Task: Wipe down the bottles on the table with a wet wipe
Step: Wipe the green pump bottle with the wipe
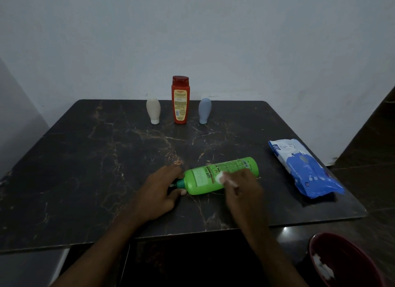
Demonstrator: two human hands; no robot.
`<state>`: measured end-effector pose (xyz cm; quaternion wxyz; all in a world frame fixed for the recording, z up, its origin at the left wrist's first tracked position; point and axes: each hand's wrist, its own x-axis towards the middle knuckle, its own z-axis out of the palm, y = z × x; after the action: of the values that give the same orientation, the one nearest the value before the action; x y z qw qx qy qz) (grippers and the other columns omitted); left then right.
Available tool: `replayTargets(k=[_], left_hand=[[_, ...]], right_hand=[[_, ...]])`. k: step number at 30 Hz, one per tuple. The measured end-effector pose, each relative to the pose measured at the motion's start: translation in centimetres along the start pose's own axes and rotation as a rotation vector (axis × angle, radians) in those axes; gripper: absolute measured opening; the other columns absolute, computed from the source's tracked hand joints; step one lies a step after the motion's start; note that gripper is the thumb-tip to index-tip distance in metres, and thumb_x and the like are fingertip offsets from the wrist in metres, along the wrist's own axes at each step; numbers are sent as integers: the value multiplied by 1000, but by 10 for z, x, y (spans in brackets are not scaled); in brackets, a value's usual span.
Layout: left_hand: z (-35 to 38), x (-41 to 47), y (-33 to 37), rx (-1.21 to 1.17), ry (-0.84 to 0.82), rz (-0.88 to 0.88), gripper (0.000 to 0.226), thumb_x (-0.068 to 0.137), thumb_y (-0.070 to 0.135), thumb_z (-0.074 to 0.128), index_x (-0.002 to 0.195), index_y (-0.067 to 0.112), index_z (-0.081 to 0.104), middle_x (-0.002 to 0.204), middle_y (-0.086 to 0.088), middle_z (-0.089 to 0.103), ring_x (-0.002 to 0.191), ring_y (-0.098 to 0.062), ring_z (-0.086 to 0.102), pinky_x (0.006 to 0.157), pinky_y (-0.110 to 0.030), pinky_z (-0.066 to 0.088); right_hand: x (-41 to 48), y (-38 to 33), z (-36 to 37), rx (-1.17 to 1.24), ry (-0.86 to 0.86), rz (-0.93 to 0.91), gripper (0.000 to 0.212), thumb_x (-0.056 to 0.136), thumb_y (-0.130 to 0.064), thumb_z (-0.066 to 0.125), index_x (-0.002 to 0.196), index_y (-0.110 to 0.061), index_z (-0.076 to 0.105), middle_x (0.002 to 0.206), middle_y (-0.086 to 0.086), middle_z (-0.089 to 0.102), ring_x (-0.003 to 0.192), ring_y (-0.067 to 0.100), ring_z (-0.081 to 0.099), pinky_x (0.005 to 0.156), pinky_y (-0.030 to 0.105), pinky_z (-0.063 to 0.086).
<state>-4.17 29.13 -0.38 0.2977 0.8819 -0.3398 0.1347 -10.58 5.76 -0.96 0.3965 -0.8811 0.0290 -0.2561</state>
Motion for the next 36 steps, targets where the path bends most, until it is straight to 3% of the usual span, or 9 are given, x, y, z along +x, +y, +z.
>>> replayTargets(k=[6,11,13,15,17,21,27,32,36], left_hand=[[-1,0,1,14,-10,-2,29,81,30,74,103,18,61,98,10,61,88,-9,57,76,-35,51],[-2,-1,3,27,-8,13,28,82,31,73,102,18,60,96,10,60,86,-8,55,74,-36,51],[-2,-1,3,33,-5,21,27,82,31,72,102,17,60,96,10,59,86,-9,55,74,-36,50],[-2,-1,3,36,-4,25,29,83,34,69,103,16,61,99,10,60,88,-9,56,76,-35,50],[-3,-2,3,39,-1,29,29,84,37,66,103,16,61,99,10,61,89,-9,56,76,-34,50],[-4,-2,5,40,-8,43,23,83,30,72,99,19,58,93,14,56,84,-7,53,71,-33,48],[-4,-1,6,19,1,32,25,84,27,74,103,17,61,95,12,58,82,-6,56,70,-29,48],[-5,-1,8,20,11,11,28,83,21,79,105,18,61,100,13,58,84,-5,57,71,-30,51],[-4,-1,7,-4,0,-4,31,82,19,79,107,19,61,106,11,60,91,-8,60,76,-36,54]], right_hand=[[22,43,-34,-44,289,175,13,94,-15,61,81,-13,60,84,2,55,66,5,53,57,24,49],[5,1,2,20,139,132,14,97,-25,60,86,-16,62,80,-10,53,65,5,54,54,14,46],[-7,-20,21,46,41,-16,13,97,-24,59,89,-16,66,82,-13,50,66,4,54,57,9,41],[-18,-29,33,13,-35,-192,13,96,-21,58,98,-15,70,87,-9,50,71,7,54,65,19,46],[-18,-25,35,17,-61,-239,17,94,-18,60,107,-16,71,89,-6,52,76,9,55,69,24,48],[-3,-5,13,19,-28,-65,14,94,-22,64,106,-22,70,90,-14,53,74,-4,54,63,7,43],[28,45,-35,0,170,138,13,93,-25,63,82,-18,64,82,3,60,67,9,58,59,29,52],[23,34,-26,3,155,152,12,94,-25,64,85,-17,65,81,0,60,67,4,58,57,23,49],[14,6,3,-3,55,105,15,95,-23,63,108,-19,69,99,-5,60,78,1,58,62,13,46]])
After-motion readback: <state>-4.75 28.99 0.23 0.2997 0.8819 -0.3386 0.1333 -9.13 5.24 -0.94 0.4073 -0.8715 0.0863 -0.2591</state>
